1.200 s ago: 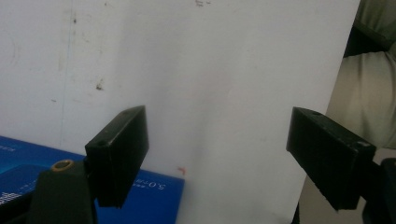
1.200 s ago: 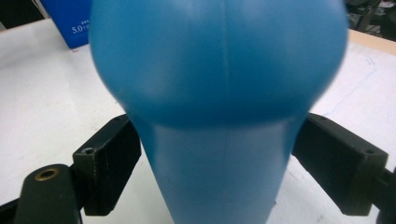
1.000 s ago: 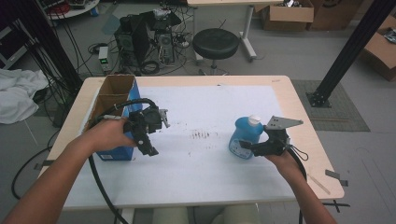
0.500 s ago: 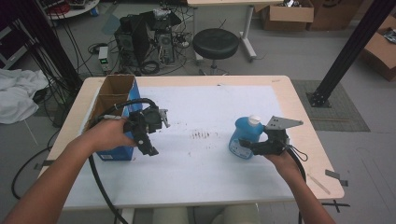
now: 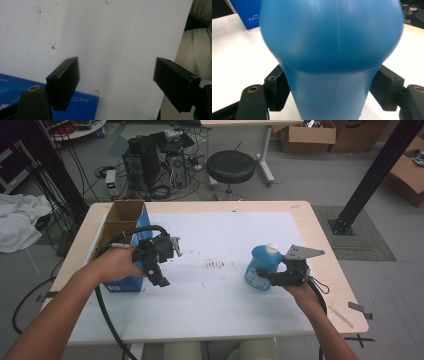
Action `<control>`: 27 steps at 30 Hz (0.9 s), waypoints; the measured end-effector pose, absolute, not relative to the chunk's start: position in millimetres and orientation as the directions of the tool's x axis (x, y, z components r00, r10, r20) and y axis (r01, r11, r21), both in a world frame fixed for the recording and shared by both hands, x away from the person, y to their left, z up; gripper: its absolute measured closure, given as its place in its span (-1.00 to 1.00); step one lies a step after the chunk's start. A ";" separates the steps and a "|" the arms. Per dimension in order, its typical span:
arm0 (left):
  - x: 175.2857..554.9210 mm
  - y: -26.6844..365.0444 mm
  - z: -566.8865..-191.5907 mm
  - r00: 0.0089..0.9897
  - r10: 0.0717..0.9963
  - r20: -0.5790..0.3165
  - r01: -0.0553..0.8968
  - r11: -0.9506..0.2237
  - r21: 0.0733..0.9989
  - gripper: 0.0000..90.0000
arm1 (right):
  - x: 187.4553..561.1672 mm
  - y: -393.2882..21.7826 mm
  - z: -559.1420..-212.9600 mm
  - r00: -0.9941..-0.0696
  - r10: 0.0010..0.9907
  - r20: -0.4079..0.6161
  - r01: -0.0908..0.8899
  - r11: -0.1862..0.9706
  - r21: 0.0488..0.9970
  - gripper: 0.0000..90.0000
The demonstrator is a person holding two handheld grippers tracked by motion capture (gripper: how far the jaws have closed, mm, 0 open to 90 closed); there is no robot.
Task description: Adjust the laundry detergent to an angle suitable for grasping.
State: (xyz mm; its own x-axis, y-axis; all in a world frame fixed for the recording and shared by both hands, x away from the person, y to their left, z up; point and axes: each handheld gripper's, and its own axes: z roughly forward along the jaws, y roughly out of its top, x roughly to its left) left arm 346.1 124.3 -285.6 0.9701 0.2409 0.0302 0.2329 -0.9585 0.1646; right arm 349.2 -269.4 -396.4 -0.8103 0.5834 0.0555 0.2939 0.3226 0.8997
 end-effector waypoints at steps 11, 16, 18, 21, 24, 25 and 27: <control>346.3 124.2 -285.4 0.970 0.241 0.029 0.233 -0.959 0.163 -0.51 | 348.5 -269.4 -395.6 -0.813 0.581 0.041 0.280 0.328 0.903 -0.28; 346.5 124.2 -286.1 0.970 0.240 0.029 0.233 -0.959 0.161 -0.51 | 348.4 -269.5 -395.4 -0.818 0.574 0.036 0.271 0.330 0.904 -0.19; 346.6 124.3 -286.3 0.970 0.243 0.028 0.235 -0.958 0.163 -0.51 | 347.9 -269.2 -395.2 -0.821 0.569 0.030 0.265 0.334 0.904 -0.13; 346.8 124.3 -286.5 0.970 0.243 0.027 0.236 -0.958 0.163 -0.51 | 346.3 -268.3 -394.8 -0.827 0.563 0.014 0.249 0.343 0.906 -0.07; 347.5 124.1 -286.3 0.971 0.235 0.028 0.228 -0.961 0.156 -0.51 | 345.4 -268.1 -394.8 -0.826 0.564 0.000 0.238 0.348 0.907 -0.05; 347.6 124.1 -286.3 0.972 0.235 0.029 0.228 -0.961 0.157 -0.51 | 345.0 -267.9 -394.9 -0.825 0.565 -0.003 0.236 0.348 0.907 -0.05; 347.6 124.0 -286.4 0.970 0.243 0.027 0.235 -0.958 0.166 -0.51 | 343.8 -267.3 -394.9 -0.822 0.570 -0.009 0.231 0.348 0.909 -0.03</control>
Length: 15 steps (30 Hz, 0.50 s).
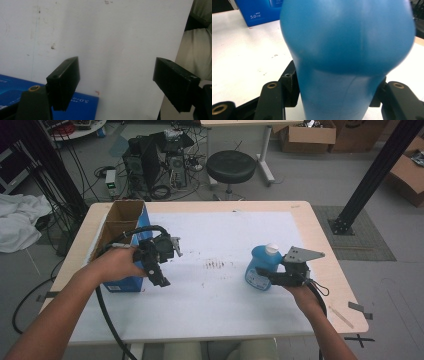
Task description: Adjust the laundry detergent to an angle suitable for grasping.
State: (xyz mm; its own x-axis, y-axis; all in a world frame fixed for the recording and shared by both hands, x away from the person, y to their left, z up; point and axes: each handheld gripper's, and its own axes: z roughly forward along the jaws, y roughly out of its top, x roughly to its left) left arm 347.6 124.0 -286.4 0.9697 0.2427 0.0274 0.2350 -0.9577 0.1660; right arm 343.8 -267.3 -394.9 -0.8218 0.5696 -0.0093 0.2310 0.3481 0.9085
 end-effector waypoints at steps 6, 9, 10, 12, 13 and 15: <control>348.8 123.0 -280.6 0.970 0.244 0.016 0.236 -0.952 0.196 -0.51 | 341.4 -264.5 -388.9 -0.848 0.529 -0.007 0.214 0.355 0.910 -0.01; 348.1 121.2 -273.1 0.970 0.240 0.020 0.231 -0.949 0.213 -0.51 | 341.8 -263.2 -380.5 -0.876 0.483 0.015 0.209 0.351 0.913 -0.01; 347.8 120.6 -270.1 0.971 0.240 0.021 0.229 -0.948 0.223 -0.51 | 342.1 -262.4 -377.2 -0.887 0.461 0.020 0.204 0.352 0.914 -0.01; 346.7 119.0 -263.8 0.972 0.233 0.024 0.221 -0.946 0.237 -0.52 | 342.5 -260.4 -370.0 -0.909 0.416 0.029 0.193 0.358 0.914 -0.02; 345.5 117.4 -260.3 0.973 0.227 0.029 0.214 -0.946 0.243 -0.52 | 342.7 -259.0 -366.2 -0.918 0.394 0.031 0.187 0.363 0.913 -0.02; 343.7 114.8 -255.5 0.976 0.215 0.031 0.201 -0.948 0.247 -0.52 | 343.3 -255.2 -358.1 -0.939 0.342 0.033 0.171 0.380 0.909 -0.02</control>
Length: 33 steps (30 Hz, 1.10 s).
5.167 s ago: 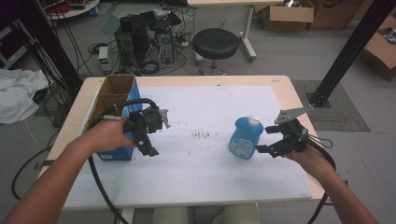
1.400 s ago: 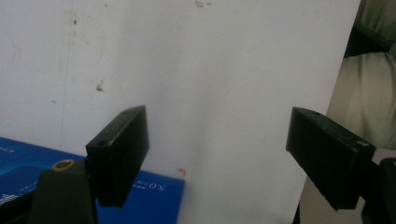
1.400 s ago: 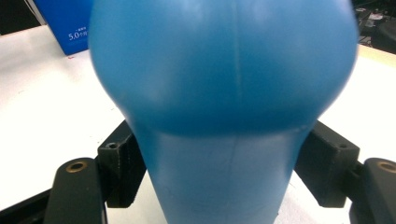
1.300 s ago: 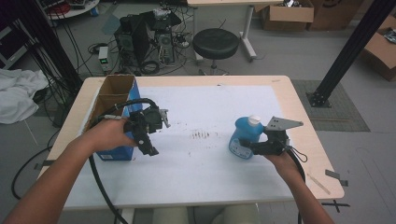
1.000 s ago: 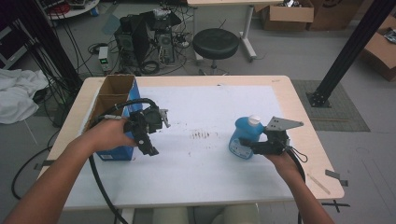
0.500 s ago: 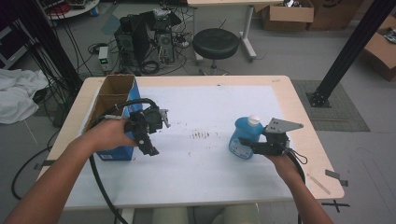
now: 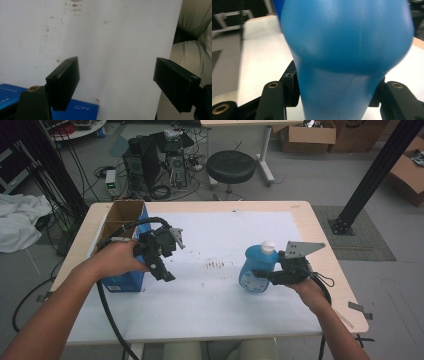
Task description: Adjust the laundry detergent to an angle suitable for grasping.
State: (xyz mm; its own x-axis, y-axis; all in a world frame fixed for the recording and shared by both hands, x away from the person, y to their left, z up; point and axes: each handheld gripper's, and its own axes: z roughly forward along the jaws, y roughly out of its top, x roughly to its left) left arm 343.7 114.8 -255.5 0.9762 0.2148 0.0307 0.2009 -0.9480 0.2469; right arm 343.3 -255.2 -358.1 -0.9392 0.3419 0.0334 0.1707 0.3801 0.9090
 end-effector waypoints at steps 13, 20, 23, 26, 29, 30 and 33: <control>336.5 87.6 -224.0 0.991 0.130 0.023 0.123 -0.971 0.206 -0.52 | 346.4 -226.4 -333.3 -0.992 0.122 0.039 0.092 0.464 0.881 -0.02; 337.4 72.2 -206.2 0.995 0.103 0.013 0.098 -0.975 0.198 -0.53 | 348.1 -206.4 -322.9 -0.999 0.048 0.023 0.043 0.482 0.875 -0.02; 337.1 66.4 -201.0 0.996 0.093 0.014 0.088 -0.977 0.193 -0.53 | 348.9 -198.6 -319.4 -1.000 0.017 0.020 0.026 0.486 0.873 -0.01; 336.8 61.8 -196.3 0.996 0.084 0.015 0.080 -0.978 0.191 -0.53 | 349.5 -190.9 -317.3 -1.000 -0.010 0.016 0.009 0.495 0.869 -0.01; 336.6 58.2 -192.4 0.997 0.078 0.016 0.074 -0.979 0.190 -0.53 | 349.6 -183.6 -316.4 -0.999 -0.037 0.018 -0.003 0.499 0.867 -0.01; 336.7 57.2 -191.0 0.997 0.074 0.015 0.070 -0.980 0.187 -0.53 | 349.8 -181.5 -316.4 -0.999 -0.045 0.019 -0.006 0.498 0.867 -0.01; 336.0 54.4 -188.0 0.998 0.068 0.005 0.066 -0.979 0.193 -0.53 | 350.0 -175.7 -316.6 -0.998 -0.063 0.020 -0.013 0.497 0.867 -0.01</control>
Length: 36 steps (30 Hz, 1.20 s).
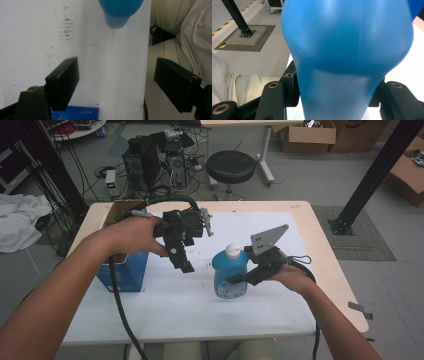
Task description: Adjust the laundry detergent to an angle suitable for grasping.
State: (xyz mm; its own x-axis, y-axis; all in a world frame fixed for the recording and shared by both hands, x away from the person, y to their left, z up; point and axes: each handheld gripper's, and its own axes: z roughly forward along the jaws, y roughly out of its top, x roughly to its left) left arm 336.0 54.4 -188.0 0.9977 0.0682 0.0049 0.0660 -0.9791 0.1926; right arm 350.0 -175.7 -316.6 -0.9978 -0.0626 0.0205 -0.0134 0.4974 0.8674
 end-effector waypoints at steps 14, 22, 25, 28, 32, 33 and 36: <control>333.6 45.5 -183.0 0.998 0.057 -0.001 0.056 -0.979 0.196 -0.54 | 348.8 -145.6 -322.9 -0.996 -0.088 0.007 -0.038 0.498 0.866 -0.01; 337.2 42.6 -184.3 0.998 0.070 0.004 0.068 -0.979 0.194 -0.54 | 352.1 -134.5 -324.5 -0.997 -0.076 -0.006 -0.043 0.495 0.868 -0.01; 338.6 42.4 -184.7 0.997 0.074 0.005 0.072 -0.978 0.197 -0.54 | 352.4 -131.3 -324.5 -0.997 -0.079 -0.006 -0.043 0.488 0.872 -0.01; 339.1 42.0 -184.9 0.997 0.075 0.011 0.072 -0.977 0.202 -0.54 | 351.5 -128.2 -324.2 -0.997 -0.082 -0.004 -0.043 0.483 0.874 -0.01; 338.5 40.0 -185.6 0.997 0.073 0.013 0.069 -0.977 0.202 -0.54 | 351.9 -124.4 -323.7 -0.997 -0.081 -0.005 -0.044 0.484 0.874 -0.01; 338.2 39.5 -185.7 0.997 0.071 0.012 0.067 -0.977 0.203 -0.54 | 352.4 -123.7 -323.7 -0.997 -0.081 -0.009 -0.047 0.485 0.873 -0.01; 338.0 38.7 -186.8 0.997 0.070 0.014 0.066 -0.976 0.206 -0.53 | 352.4 -122.1 -323.7 -0.997 -0.079 -0.008 -0.045 0.485 0.873 -0.01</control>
State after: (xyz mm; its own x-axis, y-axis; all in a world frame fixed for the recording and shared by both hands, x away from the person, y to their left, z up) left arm 338.0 38.7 -186.8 0.9974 0.0704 0.0137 0.0661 -0.9762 0.2064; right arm 352.4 -122.1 -323.7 -0.9969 -0.0788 -0.0080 -0.0454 0.4853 0.8732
